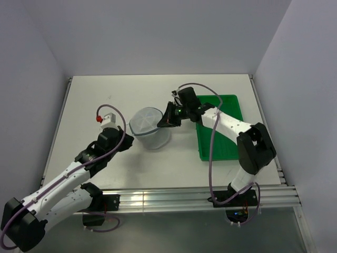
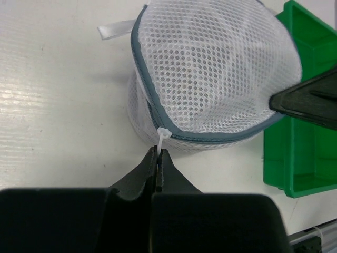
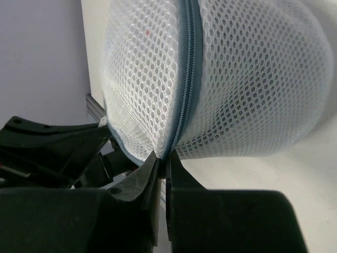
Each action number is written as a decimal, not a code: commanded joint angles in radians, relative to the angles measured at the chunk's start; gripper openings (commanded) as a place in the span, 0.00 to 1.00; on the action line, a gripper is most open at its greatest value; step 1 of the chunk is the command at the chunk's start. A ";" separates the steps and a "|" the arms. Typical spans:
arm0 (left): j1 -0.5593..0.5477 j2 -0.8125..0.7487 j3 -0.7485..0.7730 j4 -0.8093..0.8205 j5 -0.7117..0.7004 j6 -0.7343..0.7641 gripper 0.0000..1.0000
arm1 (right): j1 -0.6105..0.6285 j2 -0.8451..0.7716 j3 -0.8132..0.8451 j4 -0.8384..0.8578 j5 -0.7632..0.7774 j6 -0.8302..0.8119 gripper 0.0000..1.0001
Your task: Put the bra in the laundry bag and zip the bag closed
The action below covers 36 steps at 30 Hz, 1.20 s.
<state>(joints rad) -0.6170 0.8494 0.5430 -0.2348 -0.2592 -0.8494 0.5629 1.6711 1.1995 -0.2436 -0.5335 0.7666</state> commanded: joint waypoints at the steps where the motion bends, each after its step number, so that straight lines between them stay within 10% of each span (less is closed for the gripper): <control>1: 0.014 -0.059 -0.005 -0.017 -0.046 0.009 0.00 | -0.040 0.035 0.077 -0.066 0.013 -0.116 0.08; 9: -0.003 -0.038 0.020 0.051 0.061 0.061 0.00 | -0.040 0.016 0.124 -0.092 0.110 -0.035 0.50; 20: -0.108 0.034 -0.020 0.167 0.081 0.013 0.00 | 0.077 -0.229 -0.136 0.096 0.225 0.298 0.52; 36: -0.194 0.116 0.049 0.200 0.044 0.021 0.00 | 0.232 -0.140 -0.094 0.084 0.360 0.358 0.50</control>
<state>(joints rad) -0.8070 0.9627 0.5430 -0.0807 -0.2005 -0.8322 0.7795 1.5215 1.0714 -0.1799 -0.2184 1.1149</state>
